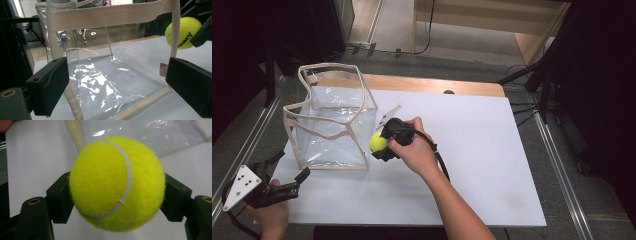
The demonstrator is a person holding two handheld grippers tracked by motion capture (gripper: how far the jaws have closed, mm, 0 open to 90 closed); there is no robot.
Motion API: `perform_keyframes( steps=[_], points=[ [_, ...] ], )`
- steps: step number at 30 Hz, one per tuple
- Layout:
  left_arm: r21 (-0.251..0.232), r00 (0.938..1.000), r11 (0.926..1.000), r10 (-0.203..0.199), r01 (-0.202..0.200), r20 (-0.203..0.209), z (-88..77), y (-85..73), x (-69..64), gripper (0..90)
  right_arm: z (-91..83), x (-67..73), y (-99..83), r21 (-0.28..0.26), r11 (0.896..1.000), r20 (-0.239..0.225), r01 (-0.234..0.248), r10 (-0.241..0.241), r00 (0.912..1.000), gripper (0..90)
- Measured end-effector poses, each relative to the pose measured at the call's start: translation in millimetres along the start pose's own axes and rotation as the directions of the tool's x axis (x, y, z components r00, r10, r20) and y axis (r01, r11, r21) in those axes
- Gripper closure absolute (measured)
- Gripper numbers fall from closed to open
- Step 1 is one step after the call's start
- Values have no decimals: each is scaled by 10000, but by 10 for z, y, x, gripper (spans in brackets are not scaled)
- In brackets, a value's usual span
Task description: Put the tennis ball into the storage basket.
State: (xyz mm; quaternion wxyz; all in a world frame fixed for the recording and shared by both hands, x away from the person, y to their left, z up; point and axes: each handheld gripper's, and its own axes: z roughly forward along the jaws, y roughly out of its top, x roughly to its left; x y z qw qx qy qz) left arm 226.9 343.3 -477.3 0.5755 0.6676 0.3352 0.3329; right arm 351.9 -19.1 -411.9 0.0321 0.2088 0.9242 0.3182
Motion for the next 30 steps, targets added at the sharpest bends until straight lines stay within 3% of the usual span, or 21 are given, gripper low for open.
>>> perform_keyframes(
  steps=[22, 30],
  points=[
    [-10, 10000, 10000, -21, 21, 32, 8, -2, -8, 53, -261, -103, 227, -291, 9995, 70, -111, 113, 9999, 234],
    [55, 10000, 10000, 40, -40, 35, 6, 0, -6, 53, -330, -119, 307, -426, 9991, 65, 89, -86, 9999, 234]
  ],
)
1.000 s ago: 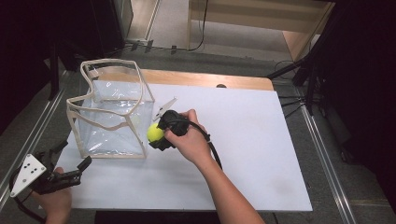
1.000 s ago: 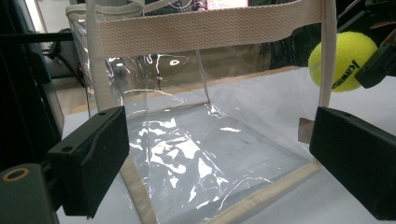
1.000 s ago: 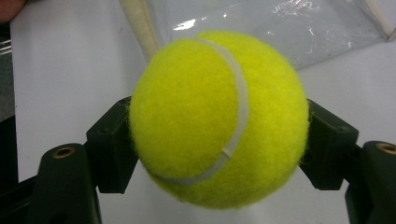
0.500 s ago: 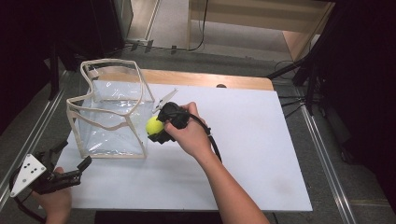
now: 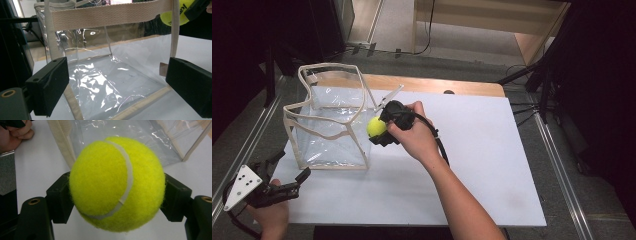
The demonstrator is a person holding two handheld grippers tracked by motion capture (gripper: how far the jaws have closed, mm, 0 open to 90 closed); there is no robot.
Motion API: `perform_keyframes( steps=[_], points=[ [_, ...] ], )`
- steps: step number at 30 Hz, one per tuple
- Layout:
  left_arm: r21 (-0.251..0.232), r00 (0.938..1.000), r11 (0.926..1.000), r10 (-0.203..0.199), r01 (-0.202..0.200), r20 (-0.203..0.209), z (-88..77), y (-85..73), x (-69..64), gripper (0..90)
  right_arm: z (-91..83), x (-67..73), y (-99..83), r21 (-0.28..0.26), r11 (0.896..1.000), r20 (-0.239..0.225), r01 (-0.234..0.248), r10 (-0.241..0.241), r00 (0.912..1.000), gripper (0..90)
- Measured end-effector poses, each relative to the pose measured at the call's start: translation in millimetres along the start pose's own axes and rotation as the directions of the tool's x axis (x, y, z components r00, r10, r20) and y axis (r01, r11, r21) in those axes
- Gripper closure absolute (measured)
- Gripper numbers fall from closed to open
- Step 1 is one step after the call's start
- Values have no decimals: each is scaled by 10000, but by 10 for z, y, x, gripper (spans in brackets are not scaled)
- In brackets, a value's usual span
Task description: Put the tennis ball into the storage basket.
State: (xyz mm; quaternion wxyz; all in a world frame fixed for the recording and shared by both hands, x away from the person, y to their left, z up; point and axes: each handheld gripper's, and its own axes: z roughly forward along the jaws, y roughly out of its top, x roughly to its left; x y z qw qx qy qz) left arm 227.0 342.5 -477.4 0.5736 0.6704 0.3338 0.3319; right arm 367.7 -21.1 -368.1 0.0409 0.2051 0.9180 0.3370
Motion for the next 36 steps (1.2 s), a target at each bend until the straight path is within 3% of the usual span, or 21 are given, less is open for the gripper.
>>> perform_keyframes(
  steps=[24, 36],
  points=[
    [-16, 10000, 10000, -22, 22, 26, 3, 1, -3, 52, -217, -14, 215, -140, 9999, 60, 38, -37, 10000, 236],
    [-35, 10000, 10000, -42, 42, 30, 4, 1, -5, 53, -286, -21, 336, -266, 9993, 56, 276, -275, 9996, 235]
  ],
)
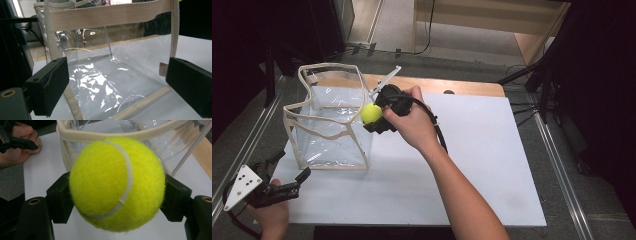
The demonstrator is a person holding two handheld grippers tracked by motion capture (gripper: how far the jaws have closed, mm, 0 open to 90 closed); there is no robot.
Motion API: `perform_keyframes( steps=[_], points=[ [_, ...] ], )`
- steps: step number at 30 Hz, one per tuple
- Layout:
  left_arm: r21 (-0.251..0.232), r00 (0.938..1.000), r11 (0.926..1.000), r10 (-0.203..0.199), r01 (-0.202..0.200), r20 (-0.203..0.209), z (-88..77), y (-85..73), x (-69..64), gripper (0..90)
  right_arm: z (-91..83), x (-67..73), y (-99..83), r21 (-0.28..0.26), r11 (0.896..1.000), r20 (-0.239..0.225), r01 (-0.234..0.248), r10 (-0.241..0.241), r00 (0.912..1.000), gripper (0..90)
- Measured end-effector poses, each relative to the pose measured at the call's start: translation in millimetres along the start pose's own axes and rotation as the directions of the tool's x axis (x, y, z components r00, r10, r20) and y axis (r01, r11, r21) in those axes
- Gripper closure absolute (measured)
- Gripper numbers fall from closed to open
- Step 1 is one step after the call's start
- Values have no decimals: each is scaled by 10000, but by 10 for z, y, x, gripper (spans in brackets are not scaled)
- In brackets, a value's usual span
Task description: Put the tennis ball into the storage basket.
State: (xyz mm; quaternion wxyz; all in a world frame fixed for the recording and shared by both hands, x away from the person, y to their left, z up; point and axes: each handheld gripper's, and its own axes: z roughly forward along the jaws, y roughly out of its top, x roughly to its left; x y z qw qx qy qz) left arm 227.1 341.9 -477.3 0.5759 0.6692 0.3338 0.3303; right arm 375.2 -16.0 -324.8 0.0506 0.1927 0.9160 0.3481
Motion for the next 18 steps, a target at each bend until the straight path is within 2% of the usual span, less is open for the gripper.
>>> perform_keyframes(
  steps=[2, 18],
  points=[
    [-6, 10000, 10000, 11, -11, -1, -1, 0, 0, 53, -12, 6, 18, 52, 9999, 5, -99, 99, 10000, 235],
    [7, 10000, 10000, 19, -19, -9, -2, 1, 3, 53, -124, -22, 154, -46, 9999, 86, 116, -116, 9999, 236]
  ],
)
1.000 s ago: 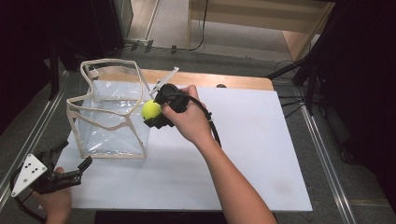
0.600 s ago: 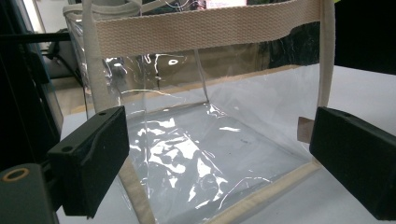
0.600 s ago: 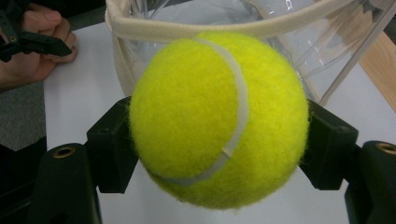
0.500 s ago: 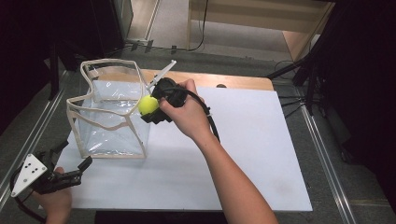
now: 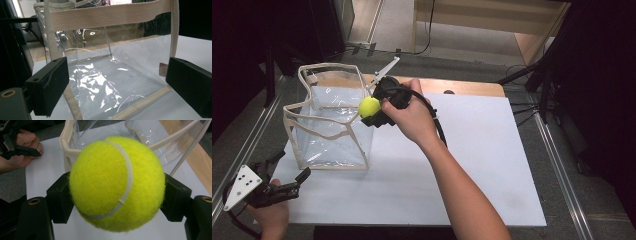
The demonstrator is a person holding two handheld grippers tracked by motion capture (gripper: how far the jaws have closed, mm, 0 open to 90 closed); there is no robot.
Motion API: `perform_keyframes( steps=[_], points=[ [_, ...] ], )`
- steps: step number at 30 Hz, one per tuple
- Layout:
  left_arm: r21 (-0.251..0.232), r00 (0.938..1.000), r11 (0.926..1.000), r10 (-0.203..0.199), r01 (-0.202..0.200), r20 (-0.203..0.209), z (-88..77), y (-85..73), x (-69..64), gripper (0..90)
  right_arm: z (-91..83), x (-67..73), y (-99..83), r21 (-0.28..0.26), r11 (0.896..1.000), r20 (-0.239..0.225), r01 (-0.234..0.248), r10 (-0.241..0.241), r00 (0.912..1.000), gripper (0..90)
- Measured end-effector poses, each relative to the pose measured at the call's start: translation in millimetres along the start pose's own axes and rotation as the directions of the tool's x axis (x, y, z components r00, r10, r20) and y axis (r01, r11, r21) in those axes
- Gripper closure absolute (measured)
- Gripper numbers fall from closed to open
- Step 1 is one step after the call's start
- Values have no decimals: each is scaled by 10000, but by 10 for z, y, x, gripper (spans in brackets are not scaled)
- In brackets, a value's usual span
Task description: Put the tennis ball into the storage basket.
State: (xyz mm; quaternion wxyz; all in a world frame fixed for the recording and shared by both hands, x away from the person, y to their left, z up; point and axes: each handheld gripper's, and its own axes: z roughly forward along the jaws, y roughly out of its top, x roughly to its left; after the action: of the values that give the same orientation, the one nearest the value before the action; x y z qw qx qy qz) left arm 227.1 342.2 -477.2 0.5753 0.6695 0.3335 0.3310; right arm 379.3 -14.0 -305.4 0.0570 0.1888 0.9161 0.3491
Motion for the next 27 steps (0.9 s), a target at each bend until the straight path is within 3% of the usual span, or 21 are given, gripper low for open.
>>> perform_keyframes(
  steps=[27],
  points=[
    [-36, 10000, 10000, -27, 27, -5, -2, 0, 5, 53, -90, 0, 226, -87, 9998, 74, 161, -161, 9998, 236]
  ],
)
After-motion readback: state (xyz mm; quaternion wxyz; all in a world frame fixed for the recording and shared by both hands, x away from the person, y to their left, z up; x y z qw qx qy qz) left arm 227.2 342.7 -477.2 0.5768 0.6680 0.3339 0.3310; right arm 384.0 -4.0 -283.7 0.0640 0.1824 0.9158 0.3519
